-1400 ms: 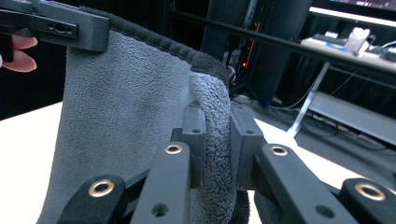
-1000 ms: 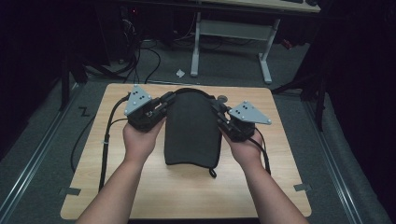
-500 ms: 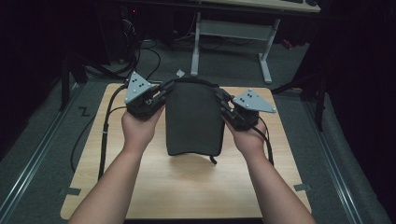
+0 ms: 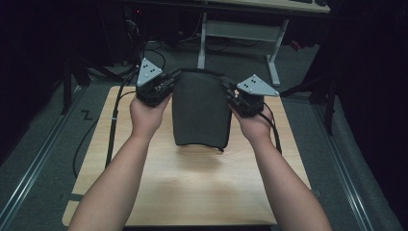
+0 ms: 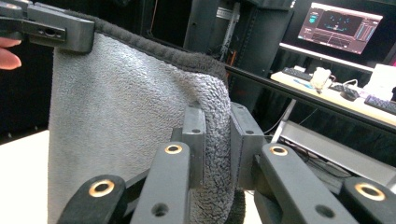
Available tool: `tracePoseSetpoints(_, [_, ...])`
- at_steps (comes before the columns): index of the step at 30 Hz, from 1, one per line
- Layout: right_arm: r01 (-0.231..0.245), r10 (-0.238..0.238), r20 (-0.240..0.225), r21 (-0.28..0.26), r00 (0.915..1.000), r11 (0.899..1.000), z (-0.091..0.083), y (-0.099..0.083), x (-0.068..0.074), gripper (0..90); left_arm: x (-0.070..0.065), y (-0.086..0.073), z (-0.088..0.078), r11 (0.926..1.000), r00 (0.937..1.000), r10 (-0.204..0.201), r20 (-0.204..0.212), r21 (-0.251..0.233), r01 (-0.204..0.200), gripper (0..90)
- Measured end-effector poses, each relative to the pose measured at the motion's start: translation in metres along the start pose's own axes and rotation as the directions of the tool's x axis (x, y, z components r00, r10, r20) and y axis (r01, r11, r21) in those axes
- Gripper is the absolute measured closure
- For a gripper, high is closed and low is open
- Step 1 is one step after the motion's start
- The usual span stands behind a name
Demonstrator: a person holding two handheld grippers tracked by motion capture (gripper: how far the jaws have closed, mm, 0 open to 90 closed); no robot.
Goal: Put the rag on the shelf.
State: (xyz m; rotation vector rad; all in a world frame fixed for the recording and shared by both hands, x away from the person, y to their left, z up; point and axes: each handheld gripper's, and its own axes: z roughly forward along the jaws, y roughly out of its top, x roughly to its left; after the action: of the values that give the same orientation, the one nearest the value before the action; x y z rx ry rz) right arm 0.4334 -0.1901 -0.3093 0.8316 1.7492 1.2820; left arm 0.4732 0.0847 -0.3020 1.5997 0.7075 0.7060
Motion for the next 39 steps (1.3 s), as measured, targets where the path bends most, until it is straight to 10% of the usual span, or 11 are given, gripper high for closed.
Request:
tracePoseSetpoints(15, [0.036, -0.036, 0.009, 0.064, 0.9993, 0.997, 0.046, -0.024, -0.024, 79.4, 0.022, -0.025, 0.054, 0.9904, 0.9981, 0.053, -0.032, 0.129, -0.049, 82.7])
tracePoseSetpoints(39, [0.008, 0.0, -0.04, 0.199, 0.9992, 0.98, 0.078, -0.067, -0.038, 79.3, 0.032, -0.082, 0.076, 0.9571, 0.9983, -0.055, 0.018, 0.286, 0.048, 83.3])
